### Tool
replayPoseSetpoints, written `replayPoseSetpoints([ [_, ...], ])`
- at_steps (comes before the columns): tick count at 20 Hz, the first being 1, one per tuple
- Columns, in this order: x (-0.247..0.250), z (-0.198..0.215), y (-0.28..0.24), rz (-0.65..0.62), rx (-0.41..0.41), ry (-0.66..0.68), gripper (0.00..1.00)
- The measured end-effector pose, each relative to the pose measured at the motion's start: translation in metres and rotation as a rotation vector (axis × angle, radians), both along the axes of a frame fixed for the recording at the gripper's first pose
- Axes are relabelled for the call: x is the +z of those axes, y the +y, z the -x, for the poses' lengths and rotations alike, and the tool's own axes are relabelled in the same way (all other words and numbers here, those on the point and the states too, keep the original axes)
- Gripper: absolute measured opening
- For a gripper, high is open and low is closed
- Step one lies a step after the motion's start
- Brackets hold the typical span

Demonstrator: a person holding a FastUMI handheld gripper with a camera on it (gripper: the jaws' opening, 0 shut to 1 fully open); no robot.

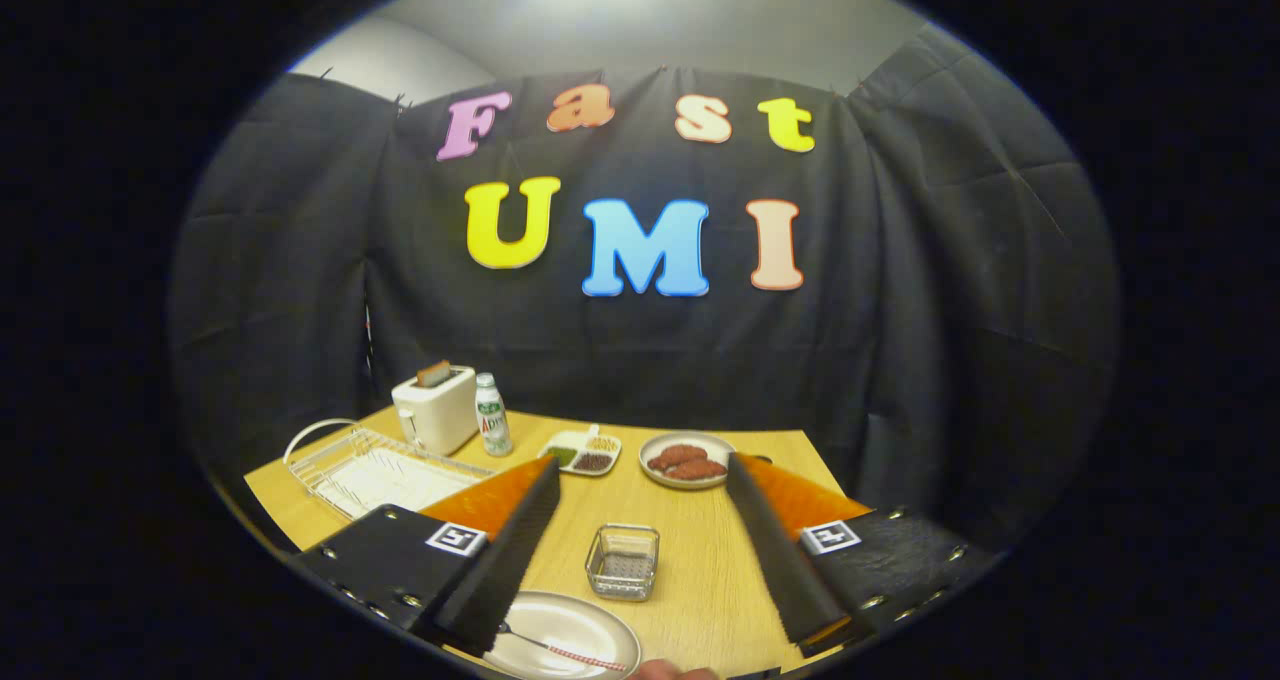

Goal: Take the plate from the dish rack, then take the spoon from the basket and place it into the plate.

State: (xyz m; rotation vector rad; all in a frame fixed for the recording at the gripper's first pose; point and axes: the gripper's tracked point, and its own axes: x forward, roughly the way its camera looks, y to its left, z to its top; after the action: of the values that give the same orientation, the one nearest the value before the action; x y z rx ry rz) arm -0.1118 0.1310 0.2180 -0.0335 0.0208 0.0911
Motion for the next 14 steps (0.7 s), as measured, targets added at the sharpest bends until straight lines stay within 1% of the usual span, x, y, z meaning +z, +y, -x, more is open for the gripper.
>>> replayPoseSetpoints([
  [1, 0.005, 0.000, -0.013, -0.008, -0.034, -0.027, 0.96],
  [2, 0.007, -0.001, -0.022, -0.014, -0.060, -0.045, 0.96],
  [5, 0.010, -0.005, -0.043, -0.036, -0.092, -0.087, 0.95],
  [9, 0.007, -0.017, -0.070, -0.025, -0.106, -0.156, 0.95],
  [12, -0.011, -0.031, -0.079, -0.016, -0.084, -0.175, 0.96],
  [14, -0.033, -0.041, -0.090, -0.005, -0.086, -0.167, 0.95],
])
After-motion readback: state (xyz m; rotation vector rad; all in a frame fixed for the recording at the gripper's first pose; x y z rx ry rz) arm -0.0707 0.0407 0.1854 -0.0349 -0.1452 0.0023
